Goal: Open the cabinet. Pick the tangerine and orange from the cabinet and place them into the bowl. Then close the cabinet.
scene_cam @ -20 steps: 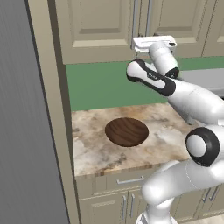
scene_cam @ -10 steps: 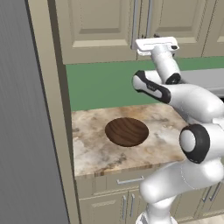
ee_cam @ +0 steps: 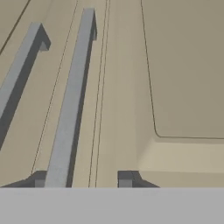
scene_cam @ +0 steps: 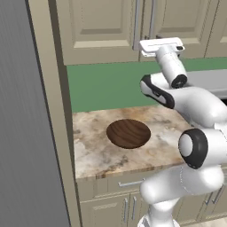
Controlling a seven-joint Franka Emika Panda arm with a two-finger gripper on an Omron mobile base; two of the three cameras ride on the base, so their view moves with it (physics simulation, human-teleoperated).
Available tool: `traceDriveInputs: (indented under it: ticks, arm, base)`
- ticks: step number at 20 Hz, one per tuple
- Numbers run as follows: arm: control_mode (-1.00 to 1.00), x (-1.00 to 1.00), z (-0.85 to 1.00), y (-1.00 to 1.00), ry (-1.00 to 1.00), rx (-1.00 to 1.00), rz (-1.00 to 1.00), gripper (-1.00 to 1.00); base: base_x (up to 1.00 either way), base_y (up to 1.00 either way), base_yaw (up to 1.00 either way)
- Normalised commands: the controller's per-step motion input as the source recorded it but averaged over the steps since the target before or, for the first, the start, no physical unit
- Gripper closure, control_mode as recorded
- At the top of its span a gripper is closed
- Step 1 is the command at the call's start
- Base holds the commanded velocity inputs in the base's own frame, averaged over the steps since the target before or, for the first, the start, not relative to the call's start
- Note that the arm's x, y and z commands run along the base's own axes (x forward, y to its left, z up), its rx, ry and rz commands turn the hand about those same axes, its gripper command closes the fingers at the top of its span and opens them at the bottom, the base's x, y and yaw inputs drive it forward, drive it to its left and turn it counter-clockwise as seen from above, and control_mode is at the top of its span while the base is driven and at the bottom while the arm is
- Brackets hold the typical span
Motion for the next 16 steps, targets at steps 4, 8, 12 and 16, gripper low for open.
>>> traceDriveInputs:
  ticks: [4,8,12,16]
  arm:
    - [-1.0,-0.6,0.23,-0.31,0.26,0.0,0.0,1.0]
    - [-1.0,-0.9,0.28,-0.84,0.16,0.0,0.0,1.0]
    - [-1.0,-0.94,0.29,-1.0,0.04,0.06,0.0,1.0]
    - [-1.0,-0.48,-0.07,-1.0,0.0,0.1,0.0,1.0]
  base:
    - [0.0,0.0,0.0]
    - [0.0,0.0,0.0]
    - [0.0,0.0,0.0]
    - [0.0,0.0,0.0]
